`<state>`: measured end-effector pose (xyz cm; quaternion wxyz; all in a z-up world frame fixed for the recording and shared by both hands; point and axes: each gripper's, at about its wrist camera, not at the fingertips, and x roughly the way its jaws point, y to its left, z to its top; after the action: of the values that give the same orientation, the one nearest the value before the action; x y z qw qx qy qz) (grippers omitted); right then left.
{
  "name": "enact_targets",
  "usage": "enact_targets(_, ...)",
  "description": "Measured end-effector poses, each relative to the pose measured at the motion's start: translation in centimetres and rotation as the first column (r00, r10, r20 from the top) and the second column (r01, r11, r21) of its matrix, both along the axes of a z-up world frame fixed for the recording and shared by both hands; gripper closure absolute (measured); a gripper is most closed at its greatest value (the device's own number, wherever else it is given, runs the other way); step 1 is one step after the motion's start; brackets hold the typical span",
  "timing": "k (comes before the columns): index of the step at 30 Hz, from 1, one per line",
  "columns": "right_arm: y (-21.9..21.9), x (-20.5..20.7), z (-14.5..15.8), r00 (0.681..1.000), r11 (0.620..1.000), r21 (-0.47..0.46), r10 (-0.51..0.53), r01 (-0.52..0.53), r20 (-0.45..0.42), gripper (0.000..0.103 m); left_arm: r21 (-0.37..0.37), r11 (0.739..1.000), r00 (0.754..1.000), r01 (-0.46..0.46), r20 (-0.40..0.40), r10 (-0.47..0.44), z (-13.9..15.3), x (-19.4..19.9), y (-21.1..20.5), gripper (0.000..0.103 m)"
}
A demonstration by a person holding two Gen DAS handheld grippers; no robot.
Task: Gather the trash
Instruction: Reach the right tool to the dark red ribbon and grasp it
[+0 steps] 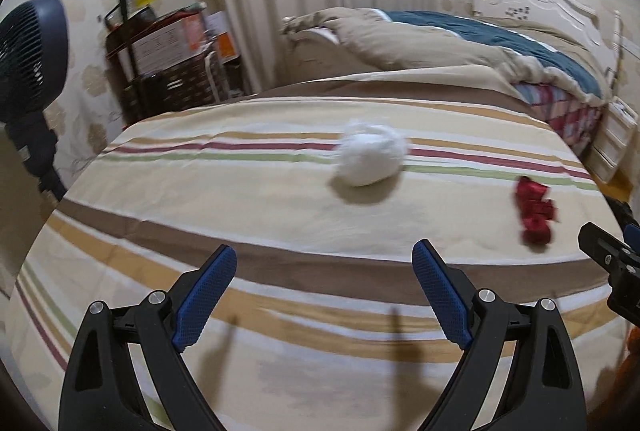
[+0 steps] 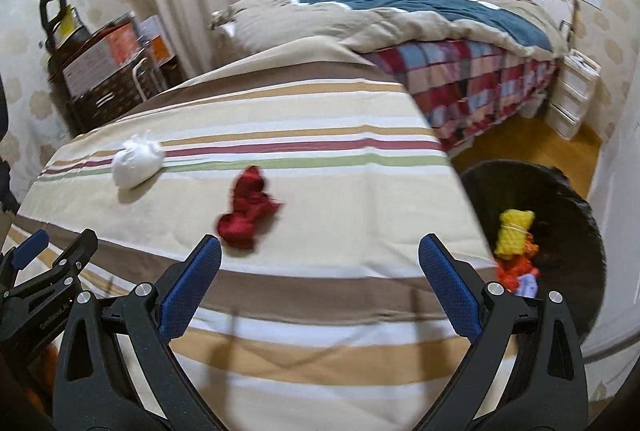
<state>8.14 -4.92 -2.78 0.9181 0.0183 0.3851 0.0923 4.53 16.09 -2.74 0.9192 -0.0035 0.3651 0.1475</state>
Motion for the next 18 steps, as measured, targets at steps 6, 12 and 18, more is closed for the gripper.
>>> enact_targets(6, 2.7, 1.4, -0.4, 0.999, 0.999, -0.038, 0.027, -0.028, -0.021, 0.011, -0.012, 0.999, 0.999, -0.044, -0.004, 0.044, -0.1, -0.3, 2.6, 0.014)
enact_targets(12, 4.1, 3.0, -1.6, 0.994, 0.997, -0.02, 0.067, -0.068, -0.086, 0.049, -0.022, 0.999, 1.0, -0.029, -0.008, 0.029, -0.2, 0.1, 2.8, 0.014)
enact_targets(18, 4.7, 3.6, -1.8, 0.991, 0.995, -0.024, 0.094, -0.096, -0.095, 0.066, -0.017, 1.0, 1.0, 0.003, -0.007, -0.003, -0.2, 1.0, 2.2, 0.014)
